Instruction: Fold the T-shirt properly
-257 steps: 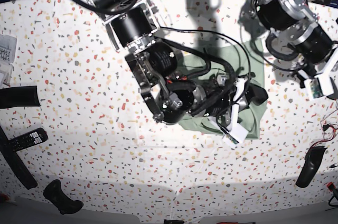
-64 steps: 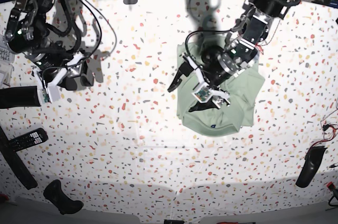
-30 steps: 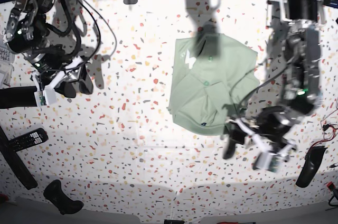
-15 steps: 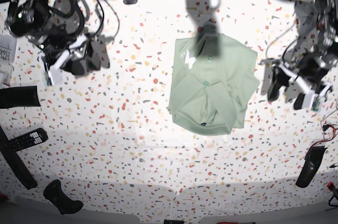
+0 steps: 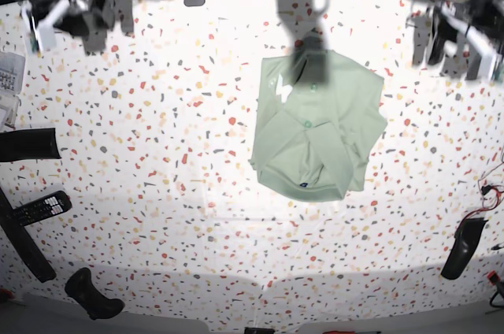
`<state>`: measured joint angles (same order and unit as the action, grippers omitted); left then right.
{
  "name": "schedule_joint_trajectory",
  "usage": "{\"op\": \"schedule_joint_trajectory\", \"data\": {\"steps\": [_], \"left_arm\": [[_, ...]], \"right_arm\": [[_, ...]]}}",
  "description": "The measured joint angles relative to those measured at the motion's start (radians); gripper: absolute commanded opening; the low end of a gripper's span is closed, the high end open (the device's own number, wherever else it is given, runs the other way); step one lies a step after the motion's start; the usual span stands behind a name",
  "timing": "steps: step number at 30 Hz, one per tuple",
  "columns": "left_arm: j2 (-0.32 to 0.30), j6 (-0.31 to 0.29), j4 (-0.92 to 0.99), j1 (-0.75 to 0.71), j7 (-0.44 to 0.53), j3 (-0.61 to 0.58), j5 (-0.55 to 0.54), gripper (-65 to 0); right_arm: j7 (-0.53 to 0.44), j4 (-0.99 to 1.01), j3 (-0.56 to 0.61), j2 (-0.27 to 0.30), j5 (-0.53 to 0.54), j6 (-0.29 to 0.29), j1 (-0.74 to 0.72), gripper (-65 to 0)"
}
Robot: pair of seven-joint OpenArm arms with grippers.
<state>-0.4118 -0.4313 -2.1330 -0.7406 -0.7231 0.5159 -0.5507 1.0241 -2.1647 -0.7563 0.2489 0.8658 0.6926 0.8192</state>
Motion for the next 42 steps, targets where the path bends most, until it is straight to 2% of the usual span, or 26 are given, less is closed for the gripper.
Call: {"op": "schedule_joint_trajectory", "data": {"steps": [4, 7, 11, 14, 17, 19, 23, 27, 30, 33, 36, 38, 40, 42], "left_arm": [[0.061, 0.0, 0.001, -0.125, -0.008, 0.074, 0.01, -20.8], [0.079, -0.001, 0.001, -0.213, -0.029, 0.079, 0.084, -20.8], [0.108, -0.002, 0.002, -0.344, 0.025, 0.077, 0.111, -20.8], [0.11, -0.008, 0.032, -0.385, 0.058, 0.052, 0.129, -20.8], [0.108, -0.01, 0.132, -0.379, 0.083, -0.008, 0.201, -20.8], [0.107, -0.002, 0.227, -0.361, 0.138, -0.056, 0.251, -20.8], [0.115, -0.008, 0.455, -0.269, 0.225, -0.148, 0.306, -20.8], [0.113, -0.006, 0.708, -0.123, 0.282, -0.19, 0.307, -20.8], [0.113, 0.0, 0.89, -0.029, 0.352, -0.195, 0.305, -20.8], [0.117, 0.0, 1.046, 0.047, 0.425, -0.195, 0.351, -20.8], [0.125, 0.001, 1.163, 0.118, 0.431, -0.194, 0.462, -20.8], [0.131, -0.001, 1.221, 0.153, 0.447, -0.195, 0.474, -20.8], [0.132, -0.002, 1.271, 0.176, 0.496, -0.196, 0.472, -20.8], [0.132, -0.007, 1.314, 0.194, 0.522, -0.195, 0.507, -20.8]], "right_arm": [[0.015, -0.011, -0.062, 0.0, 0.055, 0.0, 0.122, -35.1], [0.047, -0.011, -0.067, 0.0, 0.098, 0.0, 0.203, -35.1], [0.056, -0.013, -0.04, 0.0, 0.116, 0.0, 0.294, -35.1], [0.05, -0.007, -0.015, 0.001, 0.103, 0.0, 0.311, -35.1], [-0.008, 0.048, 0.028, 0.009, 0.039, 0.0, 0.311, -35.1], [-0.049, 0.113, 0.067, 0.022, -0.021, 0.0, 0.311, -35.1], [-0.171, 0.288, 0.16, 0.088, -0.127, -0.001, 0.301, -35.1], [-0.234, 0.495, 0.268, 0.16, -0.188, -0.002, 0.231, -35.1], [-0.249, 0.663, 0.349, 0.186, -0.219, -0.002, 0.137, -35.1], [-0.36, 0.84, 0.433, 0.187, -0.28, 0.0, 0.025, -35.1], [-0.515, 1.021, 0.547, 0.183, -0.392, -0.001, -0.092, -35.1], [-0.595, 1.139, 0.628, 0.182, -0.458, -0.003, -0.166, -35.1], [-0.652, 1.255, 0.708, 0.18, -0.504, -0.003, -0.238, -35.1], [-0.657, 1.364, 0.783, 0.177, -0.531, -0.002, -0.306, -35.1]]}}
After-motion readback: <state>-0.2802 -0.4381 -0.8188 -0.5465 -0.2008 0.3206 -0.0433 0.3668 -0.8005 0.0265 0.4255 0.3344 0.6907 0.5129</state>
